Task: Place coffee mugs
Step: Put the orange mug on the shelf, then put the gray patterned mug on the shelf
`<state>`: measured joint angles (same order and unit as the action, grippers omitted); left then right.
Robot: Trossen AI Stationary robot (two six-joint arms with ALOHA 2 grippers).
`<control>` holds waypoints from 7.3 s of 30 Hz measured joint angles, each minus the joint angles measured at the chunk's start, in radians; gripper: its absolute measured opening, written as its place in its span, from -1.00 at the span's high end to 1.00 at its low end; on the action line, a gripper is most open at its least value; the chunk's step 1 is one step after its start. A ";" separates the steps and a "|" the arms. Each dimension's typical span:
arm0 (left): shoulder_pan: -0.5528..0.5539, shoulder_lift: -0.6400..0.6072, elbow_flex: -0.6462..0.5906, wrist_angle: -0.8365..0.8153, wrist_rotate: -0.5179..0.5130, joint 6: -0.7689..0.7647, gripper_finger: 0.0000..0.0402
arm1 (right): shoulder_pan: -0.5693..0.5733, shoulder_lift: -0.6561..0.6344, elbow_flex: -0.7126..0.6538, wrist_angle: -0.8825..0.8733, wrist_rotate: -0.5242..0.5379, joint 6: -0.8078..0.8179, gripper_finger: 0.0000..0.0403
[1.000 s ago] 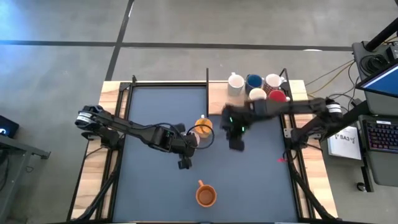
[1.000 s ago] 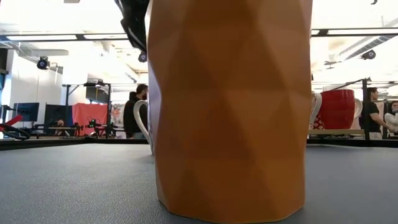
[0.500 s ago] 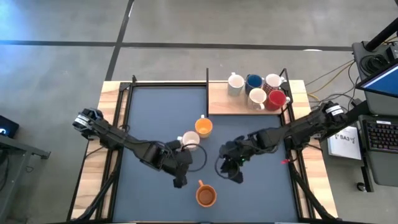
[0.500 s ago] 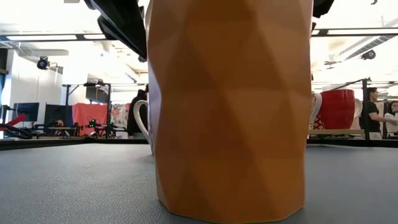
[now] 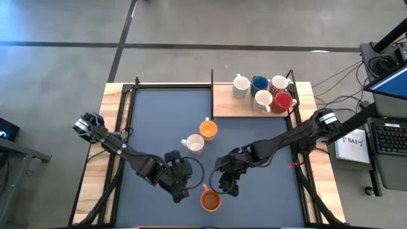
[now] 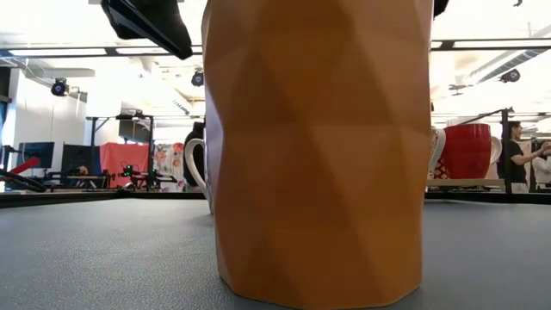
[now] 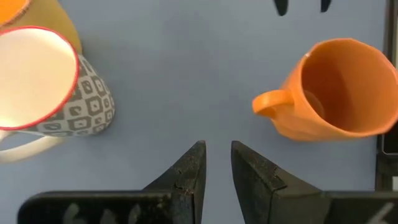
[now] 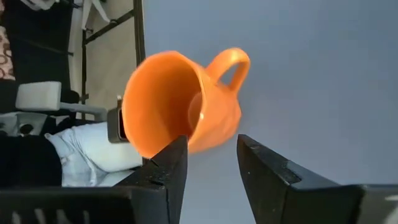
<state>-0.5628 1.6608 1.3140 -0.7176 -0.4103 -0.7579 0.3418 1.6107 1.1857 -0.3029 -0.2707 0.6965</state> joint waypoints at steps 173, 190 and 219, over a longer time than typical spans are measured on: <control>-0.028 0.000 -0.019 -0.070 -0.341 0.068 0.71 | -0.769 -0.036 0.208 -0.875 0.321 -0.990 0.92; -0.028 0.000 -0.019 -0.070 -0.341 0.068 0.71 | -0.832 -0.036 0.210 -0.815 0.316 -0.939 0.90; 0.143 0.000 -0.019 -0.014 -0.312 0.315 0.71 | -0.830 -0.089 0.286 -0.873 0.266 -0.818 0.55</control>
<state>-0.4202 1.6611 1.2953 -0.7314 -0.7221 -0.4427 -0.4887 1.5221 1.4714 -1.1759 -0.0042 -0.1211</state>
